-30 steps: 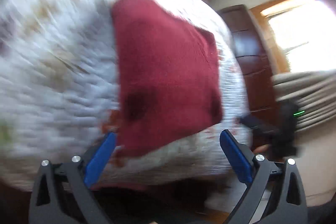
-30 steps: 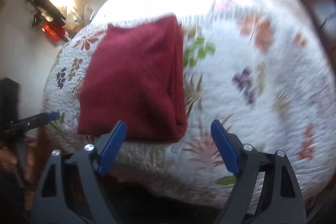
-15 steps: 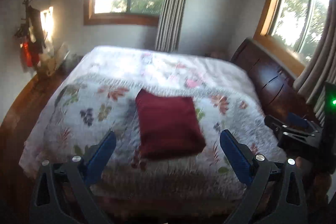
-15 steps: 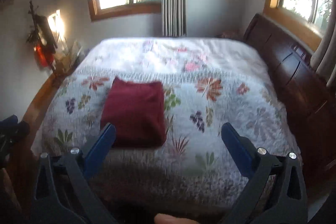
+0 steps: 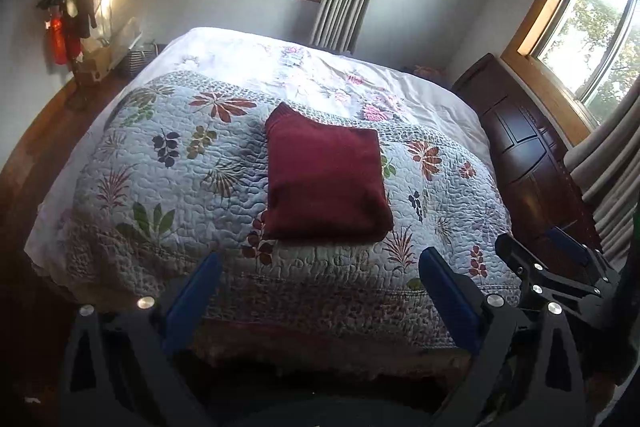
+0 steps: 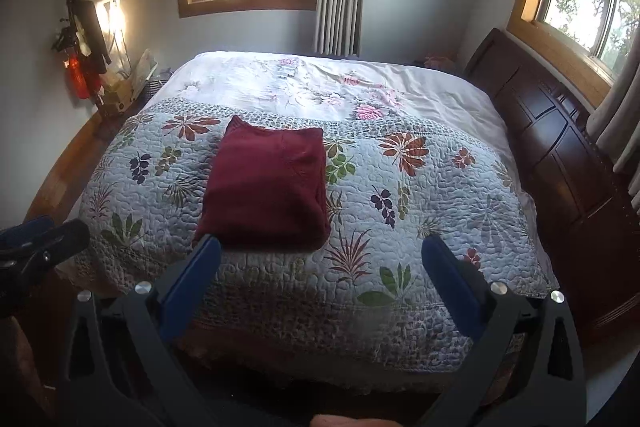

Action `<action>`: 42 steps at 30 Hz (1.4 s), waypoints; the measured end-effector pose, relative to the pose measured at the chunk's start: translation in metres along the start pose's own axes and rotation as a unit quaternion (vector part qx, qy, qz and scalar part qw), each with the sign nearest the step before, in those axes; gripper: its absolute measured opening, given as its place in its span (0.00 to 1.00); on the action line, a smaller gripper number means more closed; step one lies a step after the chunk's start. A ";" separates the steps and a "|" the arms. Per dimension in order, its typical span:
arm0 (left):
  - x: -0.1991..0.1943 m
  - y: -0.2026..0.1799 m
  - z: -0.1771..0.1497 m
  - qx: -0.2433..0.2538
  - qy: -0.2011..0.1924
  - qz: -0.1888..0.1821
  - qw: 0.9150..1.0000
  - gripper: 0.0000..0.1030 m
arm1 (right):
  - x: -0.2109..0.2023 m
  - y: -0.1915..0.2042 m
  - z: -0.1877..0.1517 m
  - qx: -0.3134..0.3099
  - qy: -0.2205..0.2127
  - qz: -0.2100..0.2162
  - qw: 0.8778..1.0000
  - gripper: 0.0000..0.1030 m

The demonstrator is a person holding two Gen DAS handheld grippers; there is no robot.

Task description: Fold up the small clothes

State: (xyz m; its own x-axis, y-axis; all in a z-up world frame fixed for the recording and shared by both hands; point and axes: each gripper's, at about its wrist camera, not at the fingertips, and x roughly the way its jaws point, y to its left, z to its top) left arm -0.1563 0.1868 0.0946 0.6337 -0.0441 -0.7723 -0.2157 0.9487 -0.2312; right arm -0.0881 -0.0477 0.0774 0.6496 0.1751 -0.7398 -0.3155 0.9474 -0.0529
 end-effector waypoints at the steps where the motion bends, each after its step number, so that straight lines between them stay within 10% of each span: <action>1: 0.002 0.002 0.002 0.001 0.001 0.001 1.000 0.96 | 0.001 0.004 0.001 -0.004 0.001 -0.004 1.000 0.97; 42: 0.009 0.022 0.007 0.003 0.027 -0.005 1.000 0.96 | 0.014 0.043 0.019 -0.006 0.019 -0.003 1.000 0.97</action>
State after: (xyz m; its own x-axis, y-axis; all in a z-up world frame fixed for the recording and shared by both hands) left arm -0.1502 0.2092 0.0865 0.5946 -0.0710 -0.8009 -0.2043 0.9501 -0.2359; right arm -0.0793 0.0002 0.0772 0.6254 0.1589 -0.7639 -0.3204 0.9450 -0.0657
